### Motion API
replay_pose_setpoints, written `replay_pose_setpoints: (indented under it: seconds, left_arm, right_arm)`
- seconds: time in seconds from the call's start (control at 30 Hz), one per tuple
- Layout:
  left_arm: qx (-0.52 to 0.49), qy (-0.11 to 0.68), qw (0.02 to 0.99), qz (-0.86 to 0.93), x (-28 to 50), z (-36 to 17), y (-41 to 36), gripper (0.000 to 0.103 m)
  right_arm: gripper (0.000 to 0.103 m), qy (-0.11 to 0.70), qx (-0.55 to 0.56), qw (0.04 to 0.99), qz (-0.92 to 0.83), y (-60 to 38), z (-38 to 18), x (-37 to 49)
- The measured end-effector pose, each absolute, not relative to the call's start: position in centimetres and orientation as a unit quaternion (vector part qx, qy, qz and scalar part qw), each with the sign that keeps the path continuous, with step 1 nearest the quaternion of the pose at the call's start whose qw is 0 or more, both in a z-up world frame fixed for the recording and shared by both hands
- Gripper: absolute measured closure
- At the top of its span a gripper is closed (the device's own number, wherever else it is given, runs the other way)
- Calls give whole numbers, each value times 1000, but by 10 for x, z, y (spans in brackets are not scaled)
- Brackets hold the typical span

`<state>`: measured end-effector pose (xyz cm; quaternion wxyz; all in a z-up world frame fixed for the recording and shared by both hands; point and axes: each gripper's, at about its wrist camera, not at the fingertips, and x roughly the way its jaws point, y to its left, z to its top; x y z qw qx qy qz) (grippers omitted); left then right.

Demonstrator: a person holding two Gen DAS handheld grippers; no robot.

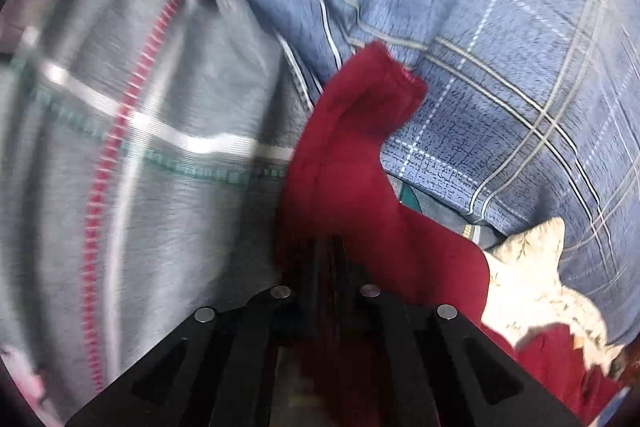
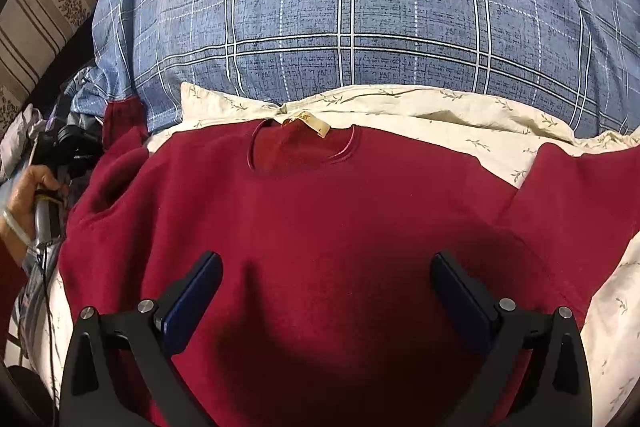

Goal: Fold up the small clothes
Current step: 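Grasp the sweater sleeve with the left gripper and lift it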

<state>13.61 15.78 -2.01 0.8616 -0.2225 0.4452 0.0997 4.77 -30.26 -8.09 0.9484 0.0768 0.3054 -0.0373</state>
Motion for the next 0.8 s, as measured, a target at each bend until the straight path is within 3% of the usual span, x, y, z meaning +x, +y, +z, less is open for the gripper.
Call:
replay_pose_setpoints:
  seconds: [0.07,0.13,0.27,0.4,0.5,0.8]
  left_arm:
    - [-211,453,860,105,133,-22,158,82]
    - [-216,447,860,114,130,-25,162,46]
    - [-228,440,861,114,142,-41,162,45]
    - [-214,454,860,96,169,-57,149,51]
    - [-222,453,856,110,178,-60,153,95]
    - [-237,383,892,29,129,15,139,99]
  right_arm:
    - [0,306,79,948,-39,-302,-81,48]
    - [0,308,74,948,-39,-301,-82,48]
    - [0,309,69,948,-40,-298,-82,49]
    - [0,312,73,947,-39,-300,-84,50]
    - [0,315,72,946,-39,-300,-86,54]
    - [0,310,87,946,-36,-303,-82,50]
